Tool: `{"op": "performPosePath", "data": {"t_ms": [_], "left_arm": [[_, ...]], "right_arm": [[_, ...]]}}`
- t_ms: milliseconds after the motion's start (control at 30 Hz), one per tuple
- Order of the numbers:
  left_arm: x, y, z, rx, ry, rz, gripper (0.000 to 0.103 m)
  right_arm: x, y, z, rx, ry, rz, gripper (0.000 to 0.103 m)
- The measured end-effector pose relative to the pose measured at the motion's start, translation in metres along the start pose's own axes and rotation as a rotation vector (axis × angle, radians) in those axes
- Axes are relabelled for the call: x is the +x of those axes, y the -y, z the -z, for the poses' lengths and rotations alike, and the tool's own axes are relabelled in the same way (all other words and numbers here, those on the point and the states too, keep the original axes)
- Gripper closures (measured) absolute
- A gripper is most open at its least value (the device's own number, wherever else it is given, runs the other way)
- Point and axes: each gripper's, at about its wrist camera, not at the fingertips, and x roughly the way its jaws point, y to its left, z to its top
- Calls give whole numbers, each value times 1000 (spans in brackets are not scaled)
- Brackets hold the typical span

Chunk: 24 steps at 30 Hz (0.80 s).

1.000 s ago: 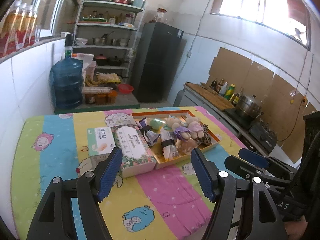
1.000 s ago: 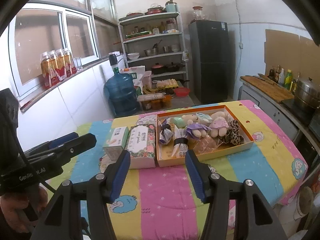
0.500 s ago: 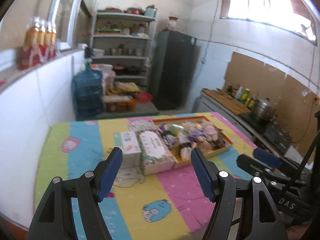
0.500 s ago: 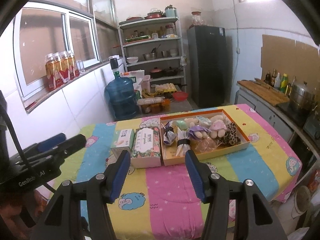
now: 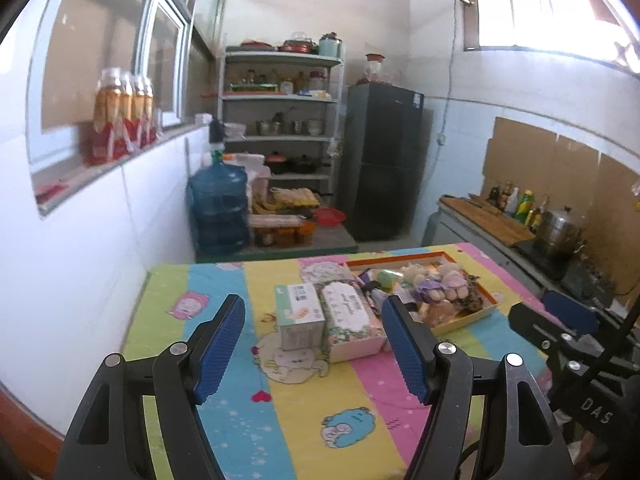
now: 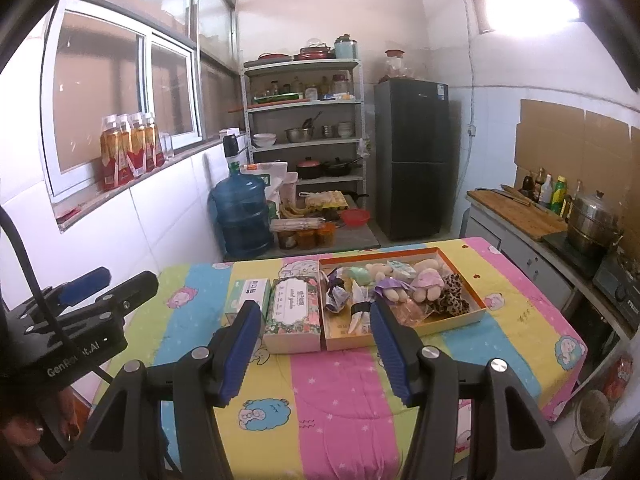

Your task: Organize soft objects

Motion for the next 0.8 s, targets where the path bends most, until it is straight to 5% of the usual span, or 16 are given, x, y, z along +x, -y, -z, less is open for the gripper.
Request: {"op": "performPosePath", "data": {"t_ms": [800], "left_arm": [[-12,12,5,13,-31,8,31]], "right_arm": [[-22,7,10,48,4,29,46]]}}
